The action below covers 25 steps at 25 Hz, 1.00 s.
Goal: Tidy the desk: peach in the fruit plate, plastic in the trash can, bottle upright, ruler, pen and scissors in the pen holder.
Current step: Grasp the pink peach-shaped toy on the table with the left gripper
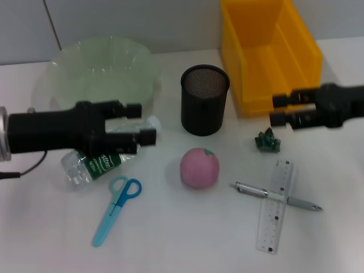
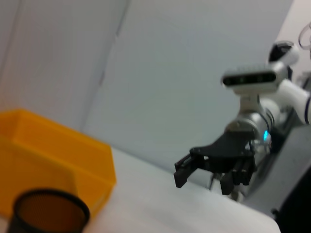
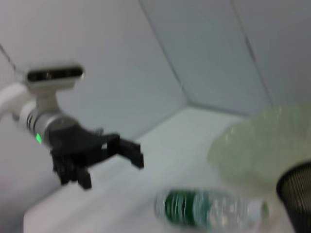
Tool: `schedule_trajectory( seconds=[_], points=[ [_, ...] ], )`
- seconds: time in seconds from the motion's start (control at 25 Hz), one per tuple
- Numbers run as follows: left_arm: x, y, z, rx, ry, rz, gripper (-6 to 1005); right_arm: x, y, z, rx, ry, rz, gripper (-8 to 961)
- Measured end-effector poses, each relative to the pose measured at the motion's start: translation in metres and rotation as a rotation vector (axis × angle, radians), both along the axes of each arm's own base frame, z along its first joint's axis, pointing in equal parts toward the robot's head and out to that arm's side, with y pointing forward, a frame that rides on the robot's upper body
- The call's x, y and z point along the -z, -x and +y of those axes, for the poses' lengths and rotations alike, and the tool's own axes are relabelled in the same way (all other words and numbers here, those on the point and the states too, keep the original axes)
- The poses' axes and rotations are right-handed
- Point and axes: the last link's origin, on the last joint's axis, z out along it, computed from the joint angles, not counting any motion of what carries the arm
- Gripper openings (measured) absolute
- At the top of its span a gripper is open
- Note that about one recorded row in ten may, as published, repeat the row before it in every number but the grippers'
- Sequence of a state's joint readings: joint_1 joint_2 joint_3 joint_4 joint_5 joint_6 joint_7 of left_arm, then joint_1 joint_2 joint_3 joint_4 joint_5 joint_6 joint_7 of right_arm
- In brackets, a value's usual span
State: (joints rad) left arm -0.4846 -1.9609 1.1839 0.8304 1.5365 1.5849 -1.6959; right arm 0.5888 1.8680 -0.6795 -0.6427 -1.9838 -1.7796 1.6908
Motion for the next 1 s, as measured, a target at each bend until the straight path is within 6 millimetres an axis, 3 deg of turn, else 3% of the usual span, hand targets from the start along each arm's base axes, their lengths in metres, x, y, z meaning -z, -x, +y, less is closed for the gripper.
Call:
schedule_trajectory(
  seconds=[0.48,1.0],
  points=[
    [0.04,0.003,-0.009,0.053,0.079,0.159,820,0.009,-0.023,-0.016,0.025,0.09,-0.144,741],
    [0.036,0.007,-0.007,0.052,0.052,0.166,811,0.008,-0.031,-0.024,0.001,0.02,-0.115,740]
  ],
)
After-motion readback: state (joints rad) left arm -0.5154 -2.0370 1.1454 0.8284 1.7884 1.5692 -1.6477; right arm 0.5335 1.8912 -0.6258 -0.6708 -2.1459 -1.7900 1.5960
